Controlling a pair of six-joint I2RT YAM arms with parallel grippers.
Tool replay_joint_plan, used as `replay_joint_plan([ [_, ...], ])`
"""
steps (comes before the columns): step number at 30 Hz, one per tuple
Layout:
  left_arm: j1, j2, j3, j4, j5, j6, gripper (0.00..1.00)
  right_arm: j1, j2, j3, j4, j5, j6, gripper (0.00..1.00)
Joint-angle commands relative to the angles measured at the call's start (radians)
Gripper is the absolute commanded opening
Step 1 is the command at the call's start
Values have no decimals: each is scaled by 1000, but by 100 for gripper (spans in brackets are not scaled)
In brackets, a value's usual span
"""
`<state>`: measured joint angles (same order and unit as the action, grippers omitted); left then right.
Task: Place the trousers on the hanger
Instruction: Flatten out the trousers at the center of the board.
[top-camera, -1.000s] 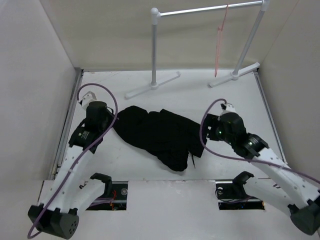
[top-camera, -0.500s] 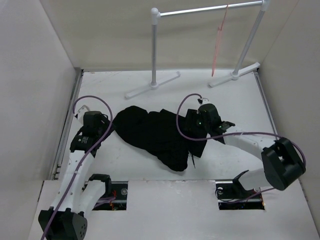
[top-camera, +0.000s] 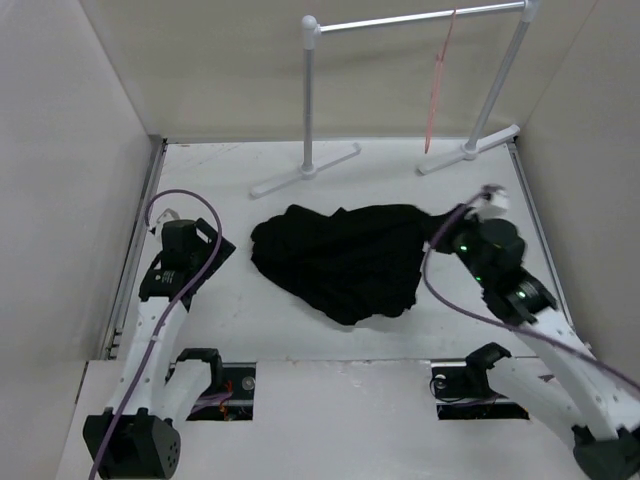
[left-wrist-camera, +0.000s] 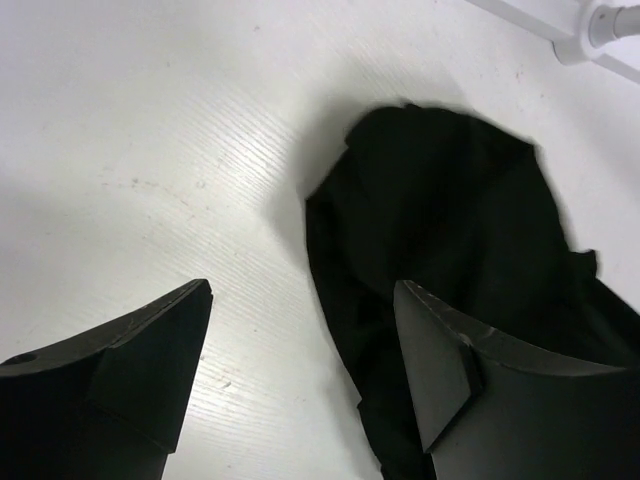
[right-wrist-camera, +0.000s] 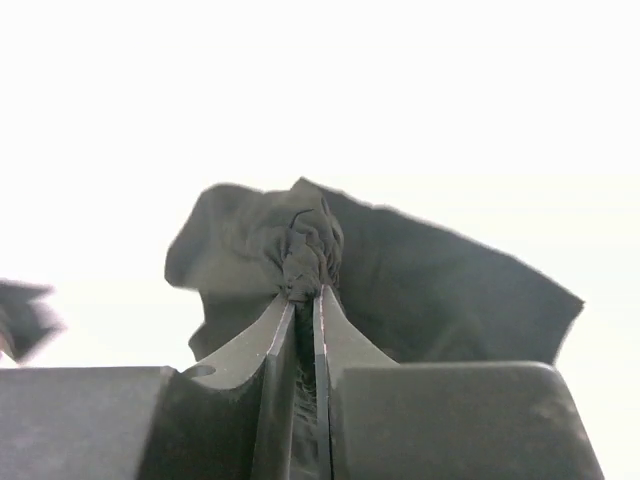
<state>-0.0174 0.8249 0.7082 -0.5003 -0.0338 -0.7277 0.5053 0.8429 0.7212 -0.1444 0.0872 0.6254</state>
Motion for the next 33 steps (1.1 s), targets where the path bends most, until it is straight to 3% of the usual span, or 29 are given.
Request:
replay_joint_plan([
  [1,-37,28,31,61,25,-22,73,-121,-235,105,-255,226,-3,12],
  [5,-129,89,50,117,14,-52,74,-260,-375,156,-407,246,-18,12],
  [11,-345,276,89,268,-8,-133,74,-452,-450,144,-541,295,20,9],
  [17,-584,551,197,425,-72,-179,73,-454,-424,158,-529,266,39,10],
  [25,-664,828,301,588,-26,-170,68,-446,-389,175,-512,175,51,11],
  [28,-657,946,375,586,-15,-165,57,-431,-387,175,-495,154,57,12],
  [29,-654,977,402,589,-15,-165,48,-422,-384,175,-486,142,57,12],
  [31,-643,1000,442,585,-28,-167,18,-402,-375,185,-478,126,57,11],
  [32,-632,997,462,574,-35,-165,8,-393,-369,193,-478,123,59,11],
  [33,-616,972,476,550,-49,-164,3,-382,-363,205,-478,120,59,10],
])
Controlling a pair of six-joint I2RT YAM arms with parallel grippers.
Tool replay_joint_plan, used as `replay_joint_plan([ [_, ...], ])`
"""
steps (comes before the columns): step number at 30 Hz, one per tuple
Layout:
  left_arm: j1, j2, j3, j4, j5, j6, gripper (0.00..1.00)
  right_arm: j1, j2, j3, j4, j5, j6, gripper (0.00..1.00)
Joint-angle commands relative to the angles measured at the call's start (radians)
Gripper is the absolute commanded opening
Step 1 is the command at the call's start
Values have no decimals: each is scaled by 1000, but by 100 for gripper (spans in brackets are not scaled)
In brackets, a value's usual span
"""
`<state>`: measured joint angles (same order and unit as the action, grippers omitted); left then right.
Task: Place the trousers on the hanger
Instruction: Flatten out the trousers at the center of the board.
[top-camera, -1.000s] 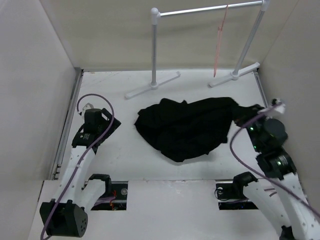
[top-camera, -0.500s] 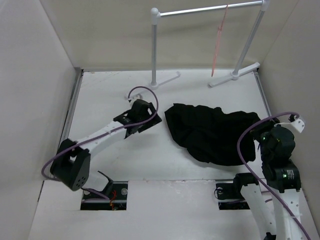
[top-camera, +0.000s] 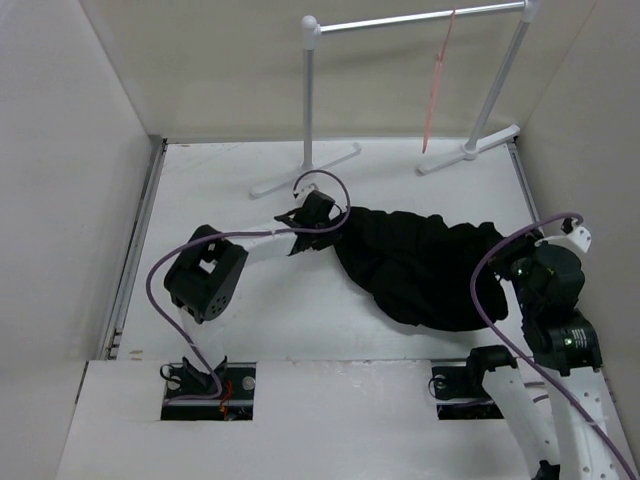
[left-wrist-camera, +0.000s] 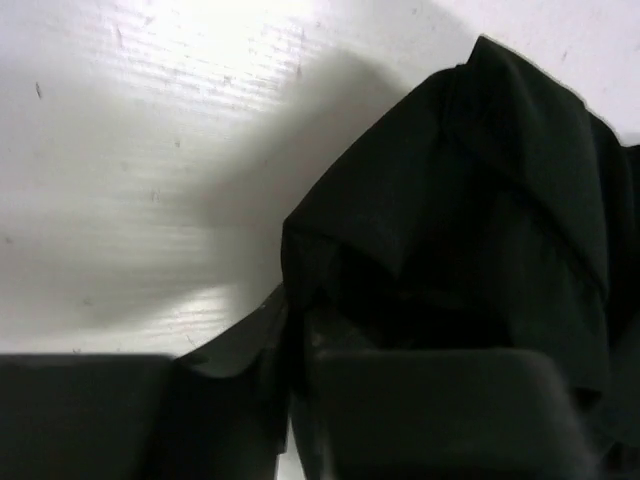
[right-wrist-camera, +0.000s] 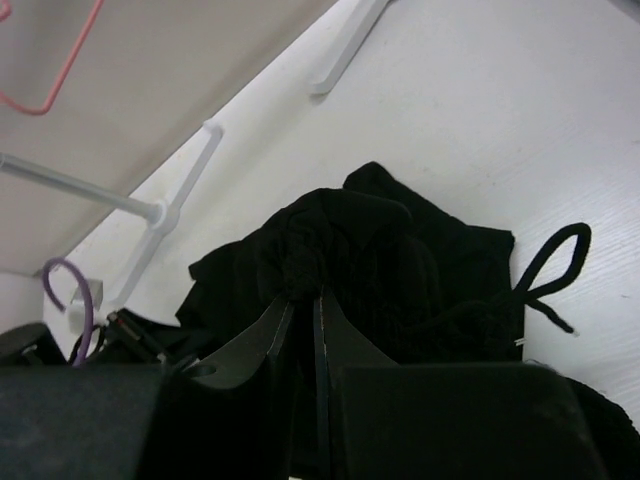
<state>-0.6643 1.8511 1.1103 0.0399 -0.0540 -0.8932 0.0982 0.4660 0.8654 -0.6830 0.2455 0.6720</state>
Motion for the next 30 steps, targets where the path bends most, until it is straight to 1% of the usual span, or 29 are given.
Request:
replay_joint_plan([
  [1,51,-100,85,-32,-50,5,1,36,20,79,56,-38,8,10],
  [3,99,-237,94,-110,-111,69,0,59,39,144,42,-38,3,9],
  [6,189,-484,109,-224,-210,192,1,97,71,291,13,-38,-14,8],
  [9,297,-669,183,-371,-314,273,2,142,102,462,-32,-38,-37,8],
  [11,357,-760,236,-441,-384,310,3,169,109,547,-50,-43,-41,7],
  [14,429,-861,307,-495,-487,362,5,215,99,662,-58,-61,-43,7],
  [18,496,-925,352,-488,-532,468,8,238,53,721,-52,-89,-34,8],
  [20,516,-941,318,-479,-517,491,9,241,48,666,-76,-86,-35,8],
  [22,493,-983,203,-472,-498,490,12,251,33,531,-99,-81,-25,8],
  [23,474,-1013,130,-483,-503,479,17,251,11,435,-90,-74,-17,7],
  [25,444,-1082,-45,-501,-544,453,30,243,-24,240,-87,-46,27,7],
  [27,444,-1115,-172,-560,-558,415,48,206,-35,68,-78,-14,50,6],
  [28,458,-1112,-213,-601,-558,401,55,177,-27,4,-79,-11,72,5],
  [30,487,-1107,-251,-653,-529,369,64,121,-23,-80,-69,-26,90,4],
])
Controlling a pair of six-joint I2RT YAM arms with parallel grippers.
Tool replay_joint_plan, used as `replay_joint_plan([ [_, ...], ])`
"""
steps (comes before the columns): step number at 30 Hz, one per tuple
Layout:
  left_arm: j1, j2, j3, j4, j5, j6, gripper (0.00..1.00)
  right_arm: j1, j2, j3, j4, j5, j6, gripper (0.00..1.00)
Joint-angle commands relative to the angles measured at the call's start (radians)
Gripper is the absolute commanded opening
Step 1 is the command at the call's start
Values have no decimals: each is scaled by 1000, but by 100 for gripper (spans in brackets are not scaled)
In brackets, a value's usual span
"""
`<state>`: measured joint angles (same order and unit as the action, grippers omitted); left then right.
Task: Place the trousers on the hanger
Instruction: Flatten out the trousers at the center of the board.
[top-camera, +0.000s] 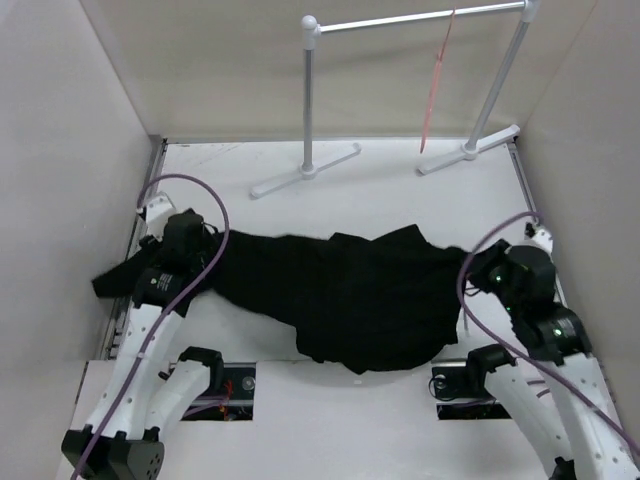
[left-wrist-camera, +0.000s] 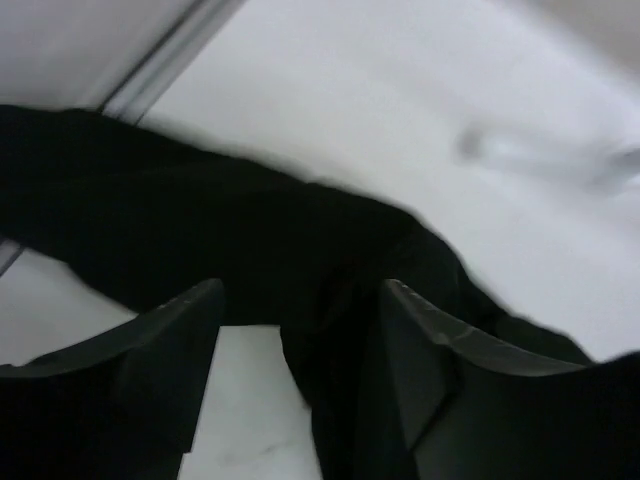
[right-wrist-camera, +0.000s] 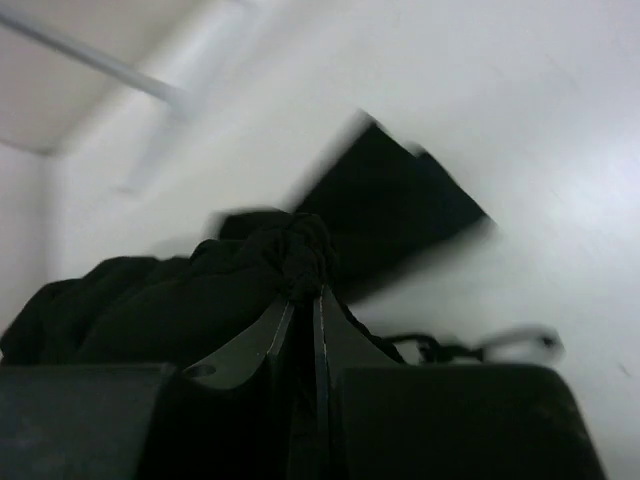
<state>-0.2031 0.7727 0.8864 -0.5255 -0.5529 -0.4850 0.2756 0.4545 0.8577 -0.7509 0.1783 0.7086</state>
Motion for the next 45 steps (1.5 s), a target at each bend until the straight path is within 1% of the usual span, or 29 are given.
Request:
replay_joint_plan([
  [1,40,-39,-35,-91,-12,-47,65,-90,-11,-94,2,33,55,4],
  [3,87,-58,-27,-87,13,-53,65,-159,-11,-91,-8,27,26,3],
  [5,145,-52,-12,-71,56,-58,65,-200,-16,-76,-33,47,0,3],
  [7,216,-1,6,-70,109,-67,64,-184,-23,-63,-60,105,3,3],
  [10,317,104,11,-41,157,-102,65,-184,-42,-62,-73,128,2,4],
  [13,409,256,20,68,191,-116,65,-155,-10,-49,-62,133,-23,4],
  [16,440,492,87,166,244,-112,65,-135,32,-57,-50,159,-61,5],
  [19,475,739,192,161,280,-93,63,-131,76,-89,-16,159,-89,6],
  [21,506,833,233,147,252,-104,62,-128,85,-98,2,121,-86,6],
  [23,517,885,249,166,232,-110,63,-128,107,-117,33,66,-81,6],
  [26,520,931,263,197,228,-116,63,-128,119,-143,57,-8,-67,5],
  [29,520,942,273,248,225,-122,63,-120,104,-161,61,-25,-55,6],
  [34,521,869,270,323,232,-175,61,-100,122,-143,35,-16,-64,7],
  [36,520,875,286,318,219,-165,61,-102,148,-131,36,-23,-66,7],
  [41,563,947,302,220,189,-202,50,-98,176,-98,47,-20,-76,7],
  [45,601,961,286,219,194,-216,48,-103,182,-103,47,-43,-86,8],
])
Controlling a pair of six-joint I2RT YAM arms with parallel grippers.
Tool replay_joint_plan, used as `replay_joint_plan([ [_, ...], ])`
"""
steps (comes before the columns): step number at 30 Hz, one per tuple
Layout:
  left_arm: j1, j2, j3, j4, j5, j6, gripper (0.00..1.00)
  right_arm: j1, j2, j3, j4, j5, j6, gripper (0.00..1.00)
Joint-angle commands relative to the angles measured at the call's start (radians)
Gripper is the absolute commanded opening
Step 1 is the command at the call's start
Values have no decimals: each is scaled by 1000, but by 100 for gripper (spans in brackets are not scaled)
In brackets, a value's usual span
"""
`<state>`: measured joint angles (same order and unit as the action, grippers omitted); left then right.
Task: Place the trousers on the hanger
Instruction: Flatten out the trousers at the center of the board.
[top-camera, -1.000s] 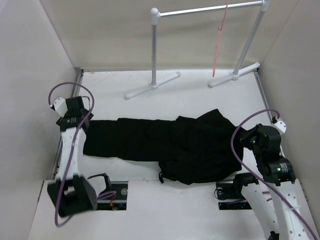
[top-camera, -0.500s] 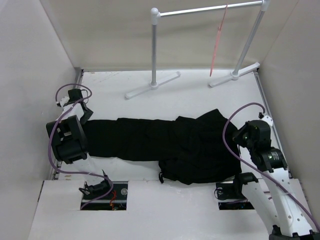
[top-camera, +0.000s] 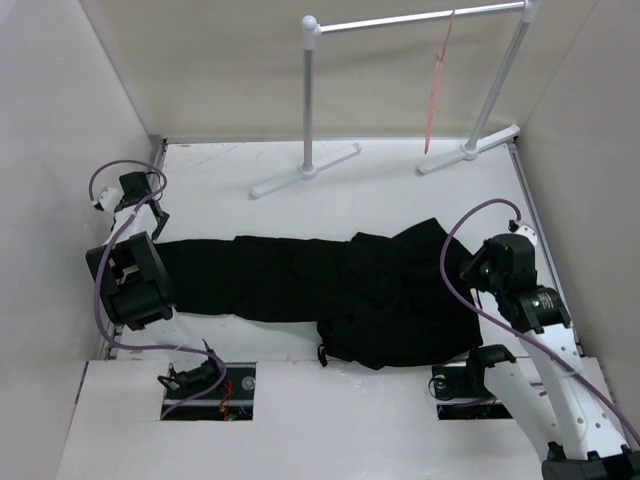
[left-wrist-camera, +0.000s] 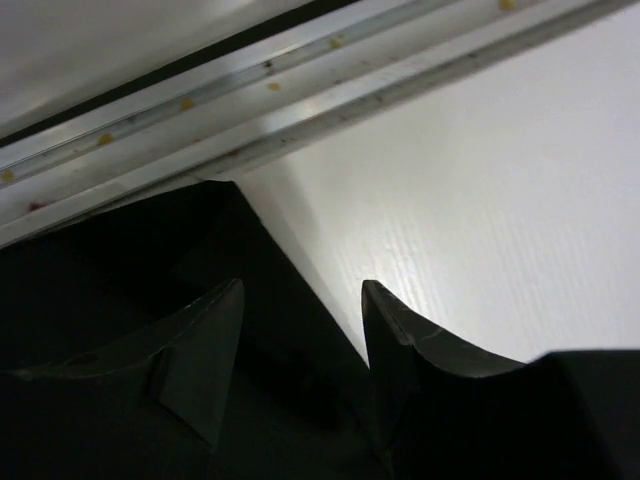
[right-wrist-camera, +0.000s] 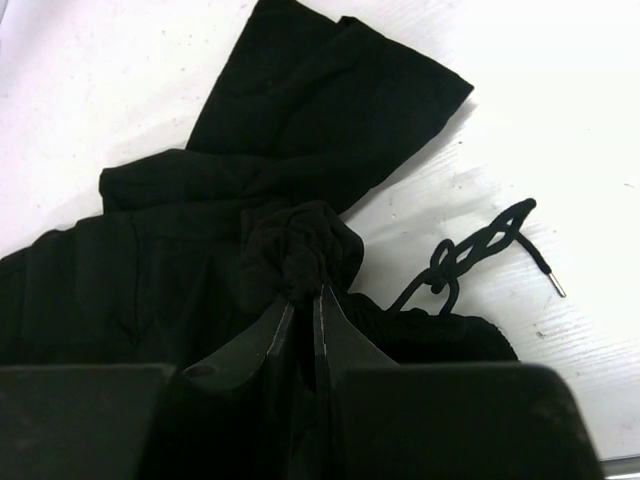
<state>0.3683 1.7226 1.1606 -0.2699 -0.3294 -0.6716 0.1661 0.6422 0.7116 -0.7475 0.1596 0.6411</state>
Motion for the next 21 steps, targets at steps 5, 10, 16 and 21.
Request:
replay_joint_plan([
  [5,63,49,14,-43,-13,-23,47,11,-1,29,46,-40,-11,8],
  [10,73,117,31,-34,24,-14,39,11,7,23,50,-43,-8,8],
  [16,79,83,86,-28,58,-16,6,-65,-1,37,36,-3,-8,4],
  [21,57,-11,279,-132,41,-11,6,-125,42,112,27,122,-6,2],
])
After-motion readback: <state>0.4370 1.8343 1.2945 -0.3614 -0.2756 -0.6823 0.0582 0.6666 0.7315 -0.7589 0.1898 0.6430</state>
